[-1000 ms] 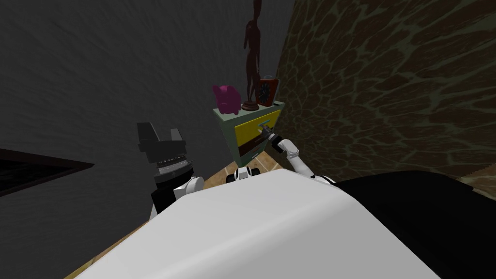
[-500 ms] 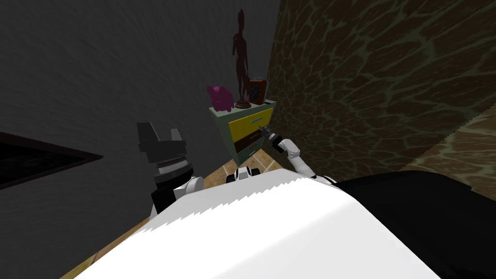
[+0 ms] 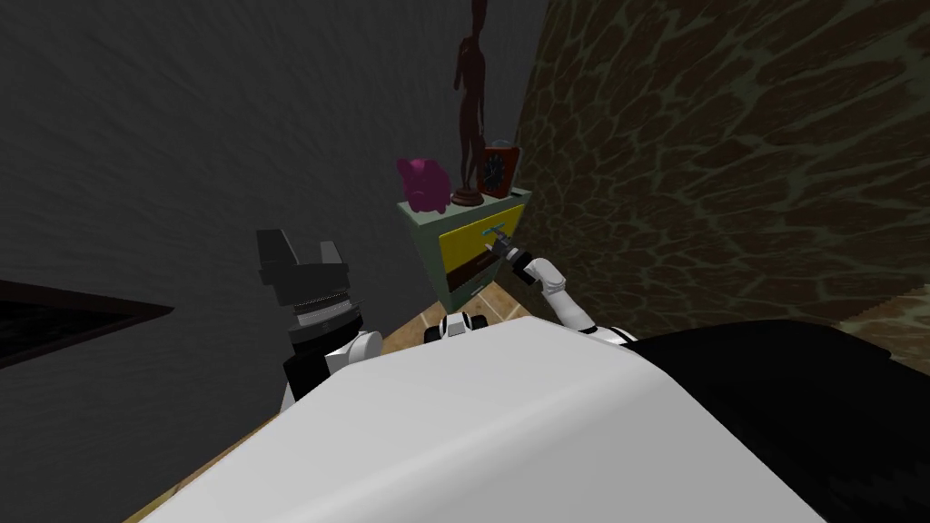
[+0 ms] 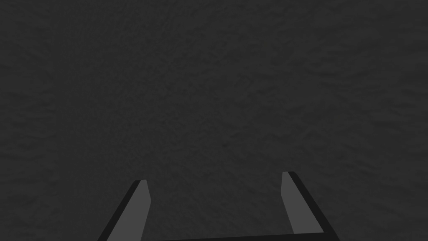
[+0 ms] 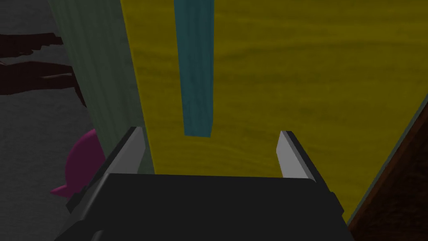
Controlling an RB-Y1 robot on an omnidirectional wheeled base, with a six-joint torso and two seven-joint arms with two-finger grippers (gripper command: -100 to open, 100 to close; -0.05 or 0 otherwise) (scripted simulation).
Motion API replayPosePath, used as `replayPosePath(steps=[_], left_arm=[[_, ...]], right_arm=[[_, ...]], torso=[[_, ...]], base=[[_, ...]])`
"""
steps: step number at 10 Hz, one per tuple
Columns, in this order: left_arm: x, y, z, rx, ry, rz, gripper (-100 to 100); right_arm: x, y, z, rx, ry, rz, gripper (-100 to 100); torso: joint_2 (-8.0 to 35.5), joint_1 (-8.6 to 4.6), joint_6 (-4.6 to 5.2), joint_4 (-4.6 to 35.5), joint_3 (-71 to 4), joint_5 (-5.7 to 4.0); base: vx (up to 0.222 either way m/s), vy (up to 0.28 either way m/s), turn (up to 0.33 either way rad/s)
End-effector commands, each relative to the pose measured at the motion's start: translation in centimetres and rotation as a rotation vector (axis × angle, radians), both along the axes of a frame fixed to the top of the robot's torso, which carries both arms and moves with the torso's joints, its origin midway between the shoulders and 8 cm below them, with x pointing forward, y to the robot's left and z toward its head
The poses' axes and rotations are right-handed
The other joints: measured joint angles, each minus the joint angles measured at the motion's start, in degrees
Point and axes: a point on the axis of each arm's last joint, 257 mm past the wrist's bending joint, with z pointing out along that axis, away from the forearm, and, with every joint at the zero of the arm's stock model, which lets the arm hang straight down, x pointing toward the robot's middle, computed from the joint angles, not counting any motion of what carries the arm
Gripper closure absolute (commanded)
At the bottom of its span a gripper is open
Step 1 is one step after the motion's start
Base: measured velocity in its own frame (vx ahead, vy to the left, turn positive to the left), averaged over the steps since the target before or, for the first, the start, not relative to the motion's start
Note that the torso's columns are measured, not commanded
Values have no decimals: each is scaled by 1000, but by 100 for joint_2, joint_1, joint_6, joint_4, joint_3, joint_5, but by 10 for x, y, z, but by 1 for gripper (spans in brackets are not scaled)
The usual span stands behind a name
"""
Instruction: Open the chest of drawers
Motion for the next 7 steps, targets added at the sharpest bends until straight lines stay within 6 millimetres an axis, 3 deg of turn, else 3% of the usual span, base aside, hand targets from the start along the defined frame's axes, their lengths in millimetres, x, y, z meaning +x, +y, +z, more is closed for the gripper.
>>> replayPosePath(steps=[1,2,7], left_arm=[[0,0,0,0,0,0,0],[0,0,0,0,0,0,0],[0,0,0,0,0,0,0]], right_arm=[[1,-4,3,-2,-1,-2,-100],[2,-5,3,-2,-1,-2,100],[-3,-3,7,-4,0,19,100]], torso=[[-2,8,-1,2,2,0],[-3,1,0,0,-1,0],[-20,6,-1,-5,-12,1]], base=[[57,50,4],[10,9,0],[-159,-69,-50]])
